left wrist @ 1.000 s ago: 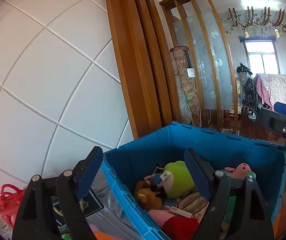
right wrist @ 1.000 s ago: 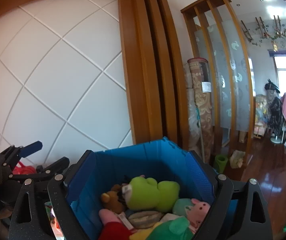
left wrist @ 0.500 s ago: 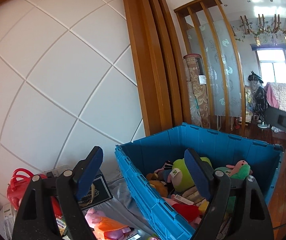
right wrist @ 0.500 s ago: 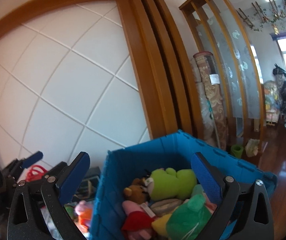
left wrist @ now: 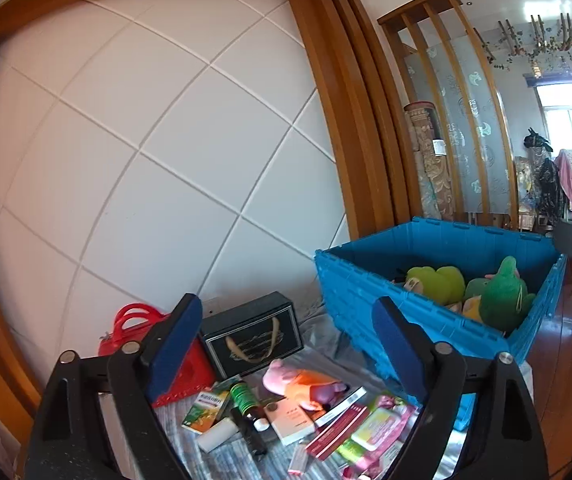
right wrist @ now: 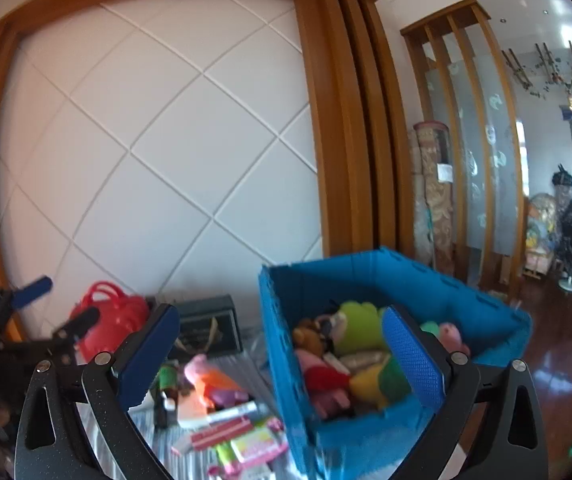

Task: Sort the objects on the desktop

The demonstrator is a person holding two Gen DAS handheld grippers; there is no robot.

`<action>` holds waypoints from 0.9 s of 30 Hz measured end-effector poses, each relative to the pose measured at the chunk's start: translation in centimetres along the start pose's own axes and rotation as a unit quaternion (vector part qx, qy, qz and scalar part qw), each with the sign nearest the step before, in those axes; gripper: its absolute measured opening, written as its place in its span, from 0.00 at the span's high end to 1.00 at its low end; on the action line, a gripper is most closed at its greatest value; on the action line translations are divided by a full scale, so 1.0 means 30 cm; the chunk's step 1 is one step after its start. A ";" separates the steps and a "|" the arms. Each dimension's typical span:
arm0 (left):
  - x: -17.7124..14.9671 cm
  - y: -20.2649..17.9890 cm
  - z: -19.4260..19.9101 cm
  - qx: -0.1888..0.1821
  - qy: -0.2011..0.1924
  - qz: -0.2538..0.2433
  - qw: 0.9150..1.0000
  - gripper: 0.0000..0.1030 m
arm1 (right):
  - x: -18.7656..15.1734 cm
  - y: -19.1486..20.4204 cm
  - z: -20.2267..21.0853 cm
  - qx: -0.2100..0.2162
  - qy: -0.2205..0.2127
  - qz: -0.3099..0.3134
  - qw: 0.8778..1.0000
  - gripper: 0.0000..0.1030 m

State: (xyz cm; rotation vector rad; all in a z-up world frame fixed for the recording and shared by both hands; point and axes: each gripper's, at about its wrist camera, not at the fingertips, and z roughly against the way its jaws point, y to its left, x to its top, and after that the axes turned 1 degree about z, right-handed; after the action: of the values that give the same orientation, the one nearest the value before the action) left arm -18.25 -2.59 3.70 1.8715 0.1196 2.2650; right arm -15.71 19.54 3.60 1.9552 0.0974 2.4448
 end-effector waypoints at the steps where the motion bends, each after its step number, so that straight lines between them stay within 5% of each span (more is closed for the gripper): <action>1: -0.024 0.023 0.027 0.008 0.001 0.003 1.000 0.06 | -0.043 0.008 0.032 -0.008 0.013 0.004 1.000 0.00; 5: -0.101 0.067 0.127 0.025 0.014 0.019 0.999 0.06 | -0.158 -0.005 0.149 -0.030 0.057 -0.002 0.998 0.00; 12: -0.162 0.055 0.305 0.089 -0.002 0.051 0.995 0.01 | -0.203 -0.035 0.317 -0.028 0.059 -0.011 0.998 0.00; 27: -0.257 -0.142 0.491 0.083 0.042 0.101 0.991 0.01 | -0.360 -0.147 0.503 0.040 0.121 0.035 0.991 0.00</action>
State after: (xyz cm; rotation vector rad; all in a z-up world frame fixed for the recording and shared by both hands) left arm -2.03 -0.97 -1.66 1.9474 0.1396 2.5426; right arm 1.23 24.08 -3.86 1.7084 0.1338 2.7551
